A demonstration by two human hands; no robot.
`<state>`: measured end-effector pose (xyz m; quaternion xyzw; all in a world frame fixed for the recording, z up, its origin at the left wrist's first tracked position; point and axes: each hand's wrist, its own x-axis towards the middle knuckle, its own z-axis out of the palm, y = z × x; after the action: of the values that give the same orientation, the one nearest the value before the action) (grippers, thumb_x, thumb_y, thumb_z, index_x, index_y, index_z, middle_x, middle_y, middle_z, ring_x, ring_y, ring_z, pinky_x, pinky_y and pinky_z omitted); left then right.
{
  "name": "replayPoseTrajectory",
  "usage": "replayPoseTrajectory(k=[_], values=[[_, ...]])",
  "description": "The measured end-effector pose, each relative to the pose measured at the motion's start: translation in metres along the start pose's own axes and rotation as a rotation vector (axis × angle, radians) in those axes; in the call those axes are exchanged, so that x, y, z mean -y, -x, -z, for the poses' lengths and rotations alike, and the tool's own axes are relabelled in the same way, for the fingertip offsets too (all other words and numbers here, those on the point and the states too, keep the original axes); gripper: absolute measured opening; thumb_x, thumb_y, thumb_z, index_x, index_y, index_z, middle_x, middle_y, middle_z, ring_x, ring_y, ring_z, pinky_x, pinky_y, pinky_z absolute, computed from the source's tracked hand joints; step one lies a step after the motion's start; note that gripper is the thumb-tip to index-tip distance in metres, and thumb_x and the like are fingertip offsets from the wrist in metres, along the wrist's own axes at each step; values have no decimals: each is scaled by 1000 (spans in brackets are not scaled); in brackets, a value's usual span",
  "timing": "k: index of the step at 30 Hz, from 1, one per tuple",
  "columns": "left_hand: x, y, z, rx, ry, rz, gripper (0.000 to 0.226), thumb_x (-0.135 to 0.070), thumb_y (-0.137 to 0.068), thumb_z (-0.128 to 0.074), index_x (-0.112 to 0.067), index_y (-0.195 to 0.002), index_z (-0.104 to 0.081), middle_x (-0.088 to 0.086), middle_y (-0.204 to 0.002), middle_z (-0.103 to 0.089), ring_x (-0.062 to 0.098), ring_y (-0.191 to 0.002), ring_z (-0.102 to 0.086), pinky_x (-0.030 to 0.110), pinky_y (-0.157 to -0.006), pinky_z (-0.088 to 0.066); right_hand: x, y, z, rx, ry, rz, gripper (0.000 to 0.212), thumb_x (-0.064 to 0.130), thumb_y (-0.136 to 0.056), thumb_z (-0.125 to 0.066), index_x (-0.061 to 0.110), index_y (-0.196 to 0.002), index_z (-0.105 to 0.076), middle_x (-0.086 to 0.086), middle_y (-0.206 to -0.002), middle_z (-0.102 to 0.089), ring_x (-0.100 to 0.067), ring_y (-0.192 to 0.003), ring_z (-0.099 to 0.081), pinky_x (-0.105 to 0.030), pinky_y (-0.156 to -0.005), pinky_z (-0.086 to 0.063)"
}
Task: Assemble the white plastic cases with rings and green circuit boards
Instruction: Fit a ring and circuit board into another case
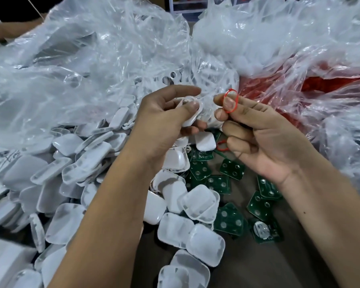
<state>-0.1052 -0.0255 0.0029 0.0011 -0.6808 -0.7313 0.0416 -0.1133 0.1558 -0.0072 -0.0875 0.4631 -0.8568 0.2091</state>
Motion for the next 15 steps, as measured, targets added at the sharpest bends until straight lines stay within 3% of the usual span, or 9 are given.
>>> replayPoseTrajectory(k=[4, 10, 13, 15], values=[[0, 1, 1, 32, -43, -77, 27, 5, -96, -60, -11, -108, -77, 3, -77, -64, 18, -60, -64, 21, -49, -43, -1, 0, -1, -25, 22, 39, 6, 15, -89, -66, 15, -91, -72, -2, -73, -63, 1, -39, -27, -11, -32, -25], [-1, 5, -7, 49, -168, -310, 8, -4, -89, -77, -7, -96, -77, 4, -76, -63, 19, -61, -62, 21, -52, -45, 0, 0, -3, -44, 29, 27, 13, 17, -88, -67, 16, -77, -74, -1, -72, -64, 1, -39, -26, -11, -32, -23], [-2, 5, -8, 34, -251, -423, 6, -3, -86, -80, -8, -89, -79, 1, -74, -69, 17, -63, -63, 38, -52, -50, 0, 1, -5, -50, 31, 33, 10, 16, -89, -65, 12, -81, -70, -1, -71, -64, 1, -39, -25, -11, -32, -21], [-2, 5, -8, 22, -266, -461, 5, -4, -85, -81, -7, -88, -79, 3, -78, -73, 19, -69, -66, 48, -62, -56, 1, 1, -5, -47, 44, 47, 7, 16, -89, -65, 12, -83, -67, -1, -71, -64, 1, -39, -25, -11, -32, -21]])
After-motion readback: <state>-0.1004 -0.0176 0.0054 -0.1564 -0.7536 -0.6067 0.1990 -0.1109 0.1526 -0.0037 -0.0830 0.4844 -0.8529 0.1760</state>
